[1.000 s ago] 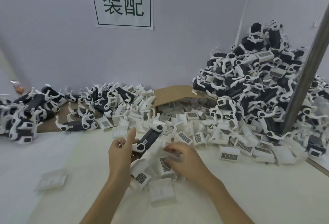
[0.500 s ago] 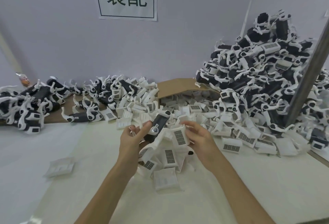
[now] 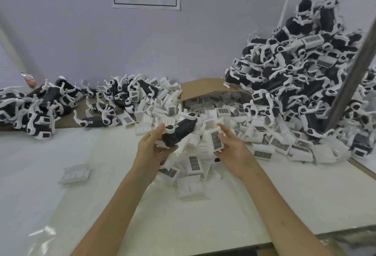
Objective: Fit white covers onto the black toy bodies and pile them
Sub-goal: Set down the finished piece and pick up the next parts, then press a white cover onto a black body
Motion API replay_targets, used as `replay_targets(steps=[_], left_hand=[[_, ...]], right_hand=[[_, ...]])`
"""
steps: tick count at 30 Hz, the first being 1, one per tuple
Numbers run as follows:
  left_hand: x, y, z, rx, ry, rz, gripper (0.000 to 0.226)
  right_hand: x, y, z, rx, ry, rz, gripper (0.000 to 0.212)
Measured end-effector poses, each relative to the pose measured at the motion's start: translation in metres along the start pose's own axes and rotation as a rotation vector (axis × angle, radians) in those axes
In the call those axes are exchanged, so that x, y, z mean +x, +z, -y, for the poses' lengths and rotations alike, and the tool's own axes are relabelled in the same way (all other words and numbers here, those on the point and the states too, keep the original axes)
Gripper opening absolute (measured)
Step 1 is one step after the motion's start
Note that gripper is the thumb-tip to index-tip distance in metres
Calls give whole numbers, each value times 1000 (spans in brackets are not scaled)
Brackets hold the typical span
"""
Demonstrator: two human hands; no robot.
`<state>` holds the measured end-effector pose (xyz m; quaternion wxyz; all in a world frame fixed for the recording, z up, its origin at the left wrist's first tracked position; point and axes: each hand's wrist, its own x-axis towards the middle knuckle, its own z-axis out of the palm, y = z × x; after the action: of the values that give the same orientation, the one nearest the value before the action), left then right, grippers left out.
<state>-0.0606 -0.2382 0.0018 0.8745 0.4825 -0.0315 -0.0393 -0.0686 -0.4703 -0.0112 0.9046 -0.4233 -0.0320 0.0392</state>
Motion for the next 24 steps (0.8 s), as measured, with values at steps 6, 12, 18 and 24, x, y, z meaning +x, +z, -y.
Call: replay_targets(steps=[6,12,18,24], left_hand=[[-1,-2,-1,-95,25,75,32],[-2,1,-4,-124,29,206,33],[-5,7,0,-51,24,314,28],[-10,11,-1,-31,44,324,27]], right_hand=[[-1,1,-1,-119,-29,0,39],[1,6,-4,-185,-39,2,40],[2,8,-6,-129,10,114,36],[-2,14,-8,-276,-17,90,41]])
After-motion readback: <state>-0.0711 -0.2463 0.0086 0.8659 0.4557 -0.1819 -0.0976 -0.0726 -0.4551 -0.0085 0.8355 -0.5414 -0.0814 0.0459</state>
